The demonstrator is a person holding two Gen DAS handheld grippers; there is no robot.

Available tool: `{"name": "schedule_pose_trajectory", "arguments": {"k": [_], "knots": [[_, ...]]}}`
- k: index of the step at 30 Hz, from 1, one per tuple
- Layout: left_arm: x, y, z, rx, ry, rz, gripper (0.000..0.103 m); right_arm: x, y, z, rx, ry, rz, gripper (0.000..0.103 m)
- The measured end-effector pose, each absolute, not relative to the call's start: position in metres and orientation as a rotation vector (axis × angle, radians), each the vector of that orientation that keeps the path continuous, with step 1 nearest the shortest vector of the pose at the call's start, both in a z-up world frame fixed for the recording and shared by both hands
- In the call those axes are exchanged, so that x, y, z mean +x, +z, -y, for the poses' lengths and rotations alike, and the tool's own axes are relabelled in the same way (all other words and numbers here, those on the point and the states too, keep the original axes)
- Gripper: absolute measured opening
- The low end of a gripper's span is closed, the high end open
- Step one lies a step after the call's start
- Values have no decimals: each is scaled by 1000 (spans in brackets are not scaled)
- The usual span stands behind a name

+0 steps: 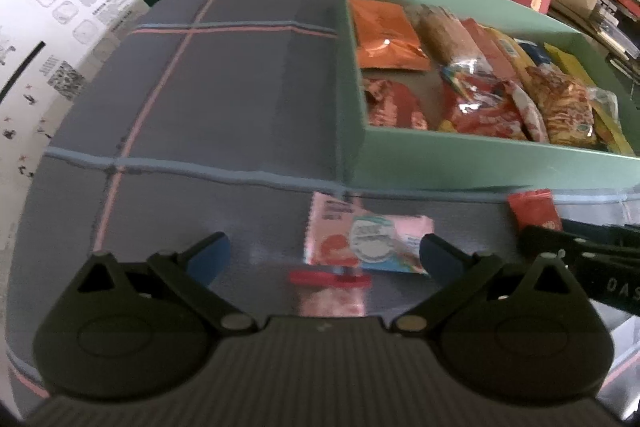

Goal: Organize snacks
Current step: 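Grasp red square packet with right tool while left tool grasps pink Oishi packet, then carry both held packets over the mint-green box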

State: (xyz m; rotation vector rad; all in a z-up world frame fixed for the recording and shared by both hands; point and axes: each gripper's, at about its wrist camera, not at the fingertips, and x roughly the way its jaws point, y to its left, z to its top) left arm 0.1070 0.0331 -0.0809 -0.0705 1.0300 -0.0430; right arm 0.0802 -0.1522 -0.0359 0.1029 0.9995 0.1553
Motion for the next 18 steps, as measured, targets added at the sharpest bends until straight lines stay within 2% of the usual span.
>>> {"name": "schedule_pose_trajectory", "arguments": {"k": [3,5,6,7,9,18], "knots": [[109,-83,-22,-69,-65,-1032,103,74,-37,165,106,131,-984,34],[109,-83,-15,-58,-79,-1022,97,68,-38,171,108,124,-975,34],[109,-84,-10,-40,-81,-1012,89,66,-38,173,110,123,-972,34],[108,-83,-4,-5,-84,-998,74,65,-38,174,110,122,-969,34],[103,-82,7,66,-106,-971,59,64,-39,174,110,123,-963,34],[90,-72,4,-12,-128,-982,53,58,-37,178,156,118,-952,32]]}}
